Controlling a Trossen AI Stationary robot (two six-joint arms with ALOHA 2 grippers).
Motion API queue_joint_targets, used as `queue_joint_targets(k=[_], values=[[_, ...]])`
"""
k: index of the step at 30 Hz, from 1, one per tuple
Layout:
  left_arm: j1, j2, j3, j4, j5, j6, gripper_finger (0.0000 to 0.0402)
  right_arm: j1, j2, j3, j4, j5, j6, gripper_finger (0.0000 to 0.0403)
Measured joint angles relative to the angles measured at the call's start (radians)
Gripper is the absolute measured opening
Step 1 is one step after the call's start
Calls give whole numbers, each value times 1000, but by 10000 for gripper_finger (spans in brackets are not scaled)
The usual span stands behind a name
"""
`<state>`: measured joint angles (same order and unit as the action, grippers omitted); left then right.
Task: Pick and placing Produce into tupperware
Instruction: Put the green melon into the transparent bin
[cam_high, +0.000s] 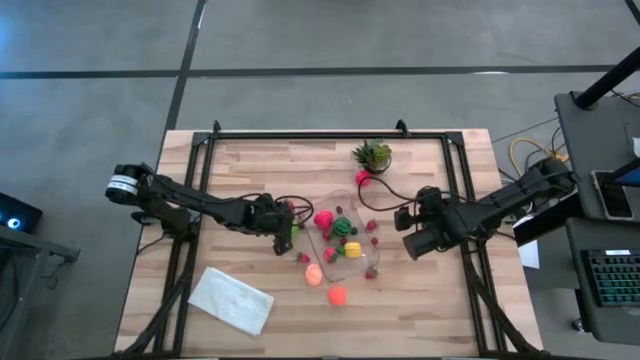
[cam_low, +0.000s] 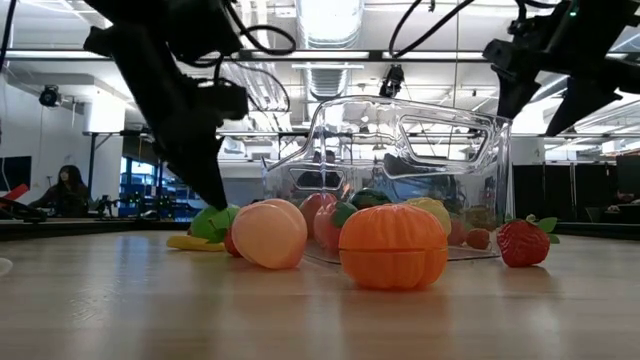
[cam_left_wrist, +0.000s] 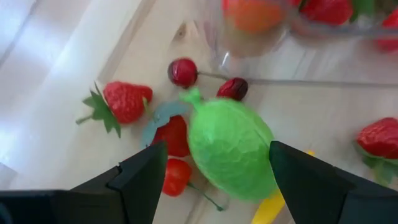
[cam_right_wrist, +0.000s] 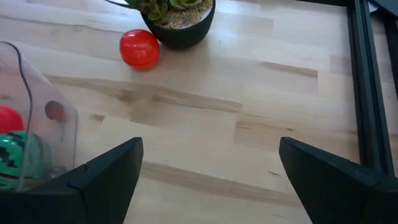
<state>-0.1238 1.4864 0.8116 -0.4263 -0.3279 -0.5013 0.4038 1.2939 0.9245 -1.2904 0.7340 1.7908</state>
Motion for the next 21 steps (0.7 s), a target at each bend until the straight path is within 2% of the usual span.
queue_joint_targets(k=[5,14,21], values=[[0,52,6,0,8,-95,273,0,17,0,4,0,4,368],[-1,87,15,59,4,-91,313,-3,8,1,18,0,-46,368],[-1,131,14,59,9,-72,315,-3,5,1,18,1,-47,368]])
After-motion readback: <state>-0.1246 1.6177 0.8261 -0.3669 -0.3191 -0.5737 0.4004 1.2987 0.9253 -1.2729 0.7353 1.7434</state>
